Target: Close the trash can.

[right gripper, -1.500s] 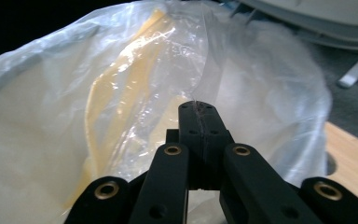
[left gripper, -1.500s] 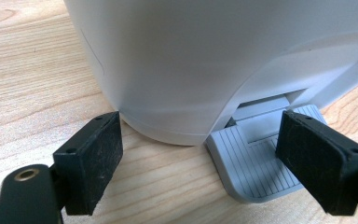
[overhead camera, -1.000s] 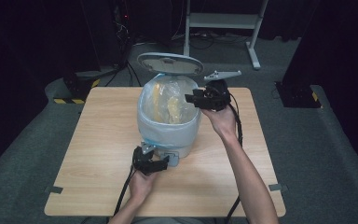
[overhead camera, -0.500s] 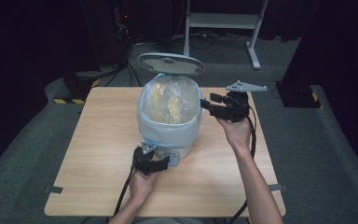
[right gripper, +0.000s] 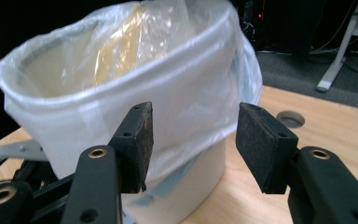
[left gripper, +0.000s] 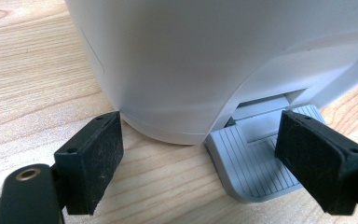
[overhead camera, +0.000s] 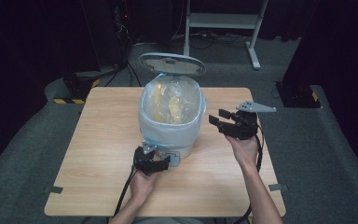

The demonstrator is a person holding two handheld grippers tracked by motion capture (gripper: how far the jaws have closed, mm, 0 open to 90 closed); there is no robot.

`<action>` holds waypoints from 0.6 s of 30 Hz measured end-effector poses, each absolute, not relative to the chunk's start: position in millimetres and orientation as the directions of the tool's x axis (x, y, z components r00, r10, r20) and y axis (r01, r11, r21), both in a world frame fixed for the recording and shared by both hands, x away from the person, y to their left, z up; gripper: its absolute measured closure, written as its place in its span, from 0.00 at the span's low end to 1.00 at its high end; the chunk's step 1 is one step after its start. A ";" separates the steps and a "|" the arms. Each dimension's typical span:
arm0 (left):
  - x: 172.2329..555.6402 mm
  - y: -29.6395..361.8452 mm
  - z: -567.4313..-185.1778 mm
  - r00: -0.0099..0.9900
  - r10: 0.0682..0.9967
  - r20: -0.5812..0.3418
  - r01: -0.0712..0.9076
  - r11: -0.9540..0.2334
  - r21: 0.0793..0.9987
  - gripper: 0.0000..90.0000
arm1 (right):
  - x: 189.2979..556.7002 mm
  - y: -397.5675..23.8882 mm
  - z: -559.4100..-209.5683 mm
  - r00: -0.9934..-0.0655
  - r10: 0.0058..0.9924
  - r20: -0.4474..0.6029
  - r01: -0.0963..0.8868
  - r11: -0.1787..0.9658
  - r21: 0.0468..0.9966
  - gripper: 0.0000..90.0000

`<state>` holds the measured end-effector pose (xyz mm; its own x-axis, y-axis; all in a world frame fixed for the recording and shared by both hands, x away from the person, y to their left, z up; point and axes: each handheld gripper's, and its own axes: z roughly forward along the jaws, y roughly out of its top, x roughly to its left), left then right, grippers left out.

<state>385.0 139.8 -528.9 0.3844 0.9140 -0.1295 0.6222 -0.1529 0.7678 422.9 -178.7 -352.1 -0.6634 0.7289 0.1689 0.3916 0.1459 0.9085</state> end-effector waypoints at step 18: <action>385.2 140.7 -528.7 0.386 0.913 -0.129 0.622 -0.154 0.767 0.17 | 400.8 -195.0 -426.6 -0.607 0.764 0.221 0.492 0.143 0.859 0.51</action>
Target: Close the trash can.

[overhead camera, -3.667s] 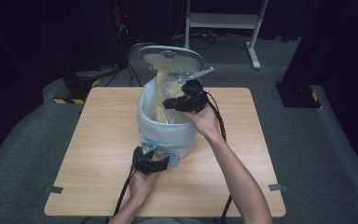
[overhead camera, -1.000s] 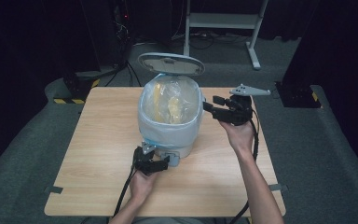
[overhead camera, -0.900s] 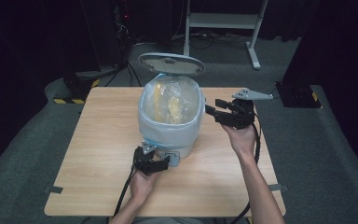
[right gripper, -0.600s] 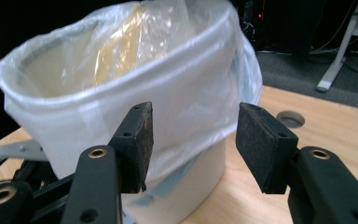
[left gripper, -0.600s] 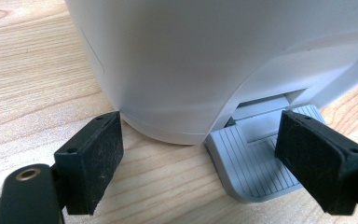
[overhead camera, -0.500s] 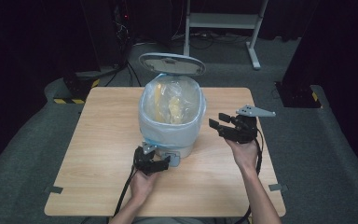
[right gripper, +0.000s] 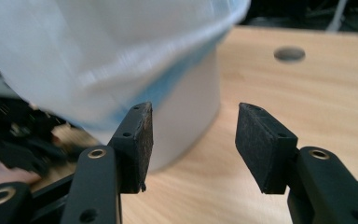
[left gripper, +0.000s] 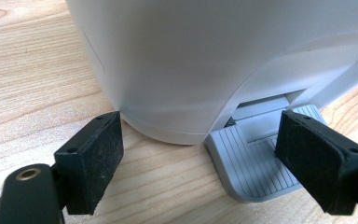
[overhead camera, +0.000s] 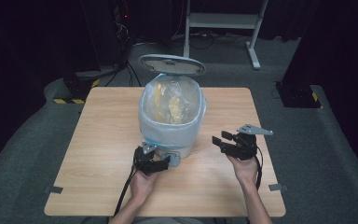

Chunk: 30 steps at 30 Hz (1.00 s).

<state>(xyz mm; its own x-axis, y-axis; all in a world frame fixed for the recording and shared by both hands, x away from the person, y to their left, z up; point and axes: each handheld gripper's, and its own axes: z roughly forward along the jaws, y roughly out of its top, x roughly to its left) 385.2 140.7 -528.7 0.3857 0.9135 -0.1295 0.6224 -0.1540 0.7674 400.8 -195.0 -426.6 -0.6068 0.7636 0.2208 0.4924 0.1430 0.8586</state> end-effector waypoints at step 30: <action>386.3 146.6 -528.3 0.393 0.904 -0.168 0.628 -0.131 0.767 0.18 | 390.9 -204.2 -524.9 -0.456 0.886 0.085 0.625 0.251 0.739 0.49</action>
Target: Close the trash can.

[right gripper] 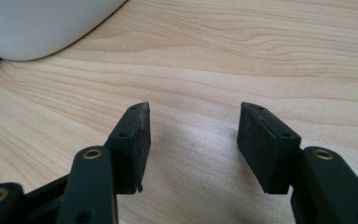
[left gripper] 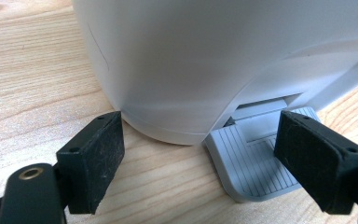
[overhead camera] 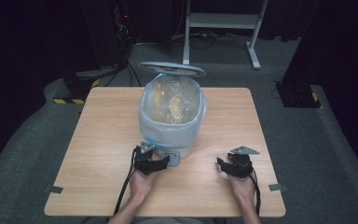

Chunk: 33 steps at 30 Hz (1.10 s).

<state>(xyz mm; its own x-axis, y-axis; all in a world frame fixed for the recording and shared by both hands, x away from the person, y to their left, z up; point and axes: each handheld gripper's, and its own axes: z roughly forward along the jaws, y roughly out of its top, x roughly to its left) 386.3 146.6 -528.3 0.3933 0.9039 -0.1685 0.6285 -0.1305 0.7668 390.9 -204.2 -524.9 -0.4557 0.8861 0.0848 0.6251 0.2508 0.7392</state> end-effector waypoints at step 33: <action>362.4 208.0 -518.7 0.313 0.941 -0.129 0.610 -0.095 0.786 0.22 | 389.2 -196.6 -526.3 -0.448 0.894 -0.013 0.603 0.313 0.734 0.41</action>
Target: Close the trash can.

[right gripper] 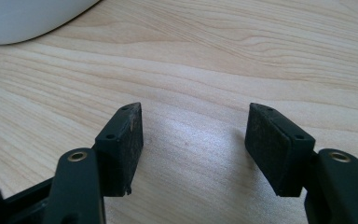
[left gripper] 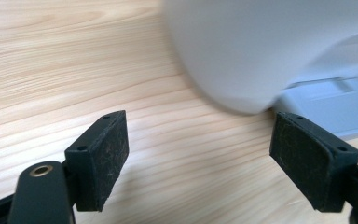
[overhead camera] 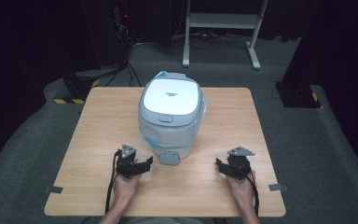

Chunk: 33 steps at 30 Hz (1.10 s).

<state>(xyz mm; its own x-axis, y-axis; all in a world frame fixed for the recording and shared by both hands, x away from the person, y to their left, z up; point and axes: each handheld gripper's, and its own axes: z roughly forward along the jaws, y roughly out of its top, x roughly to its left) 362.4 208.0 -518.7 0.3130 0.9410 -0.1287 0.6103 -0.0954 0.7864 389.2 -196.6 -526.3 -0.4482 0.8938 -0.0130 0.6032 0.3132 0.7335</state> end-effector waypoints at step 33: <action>371.4 259.5 -529.8 0.179 0.980 -0.083 0.651 -0.055 0.757 0.24 | 389.3 -196.6 -526.5 -0.437 0.899 -0.012 0.611 0.307 0.730 0.36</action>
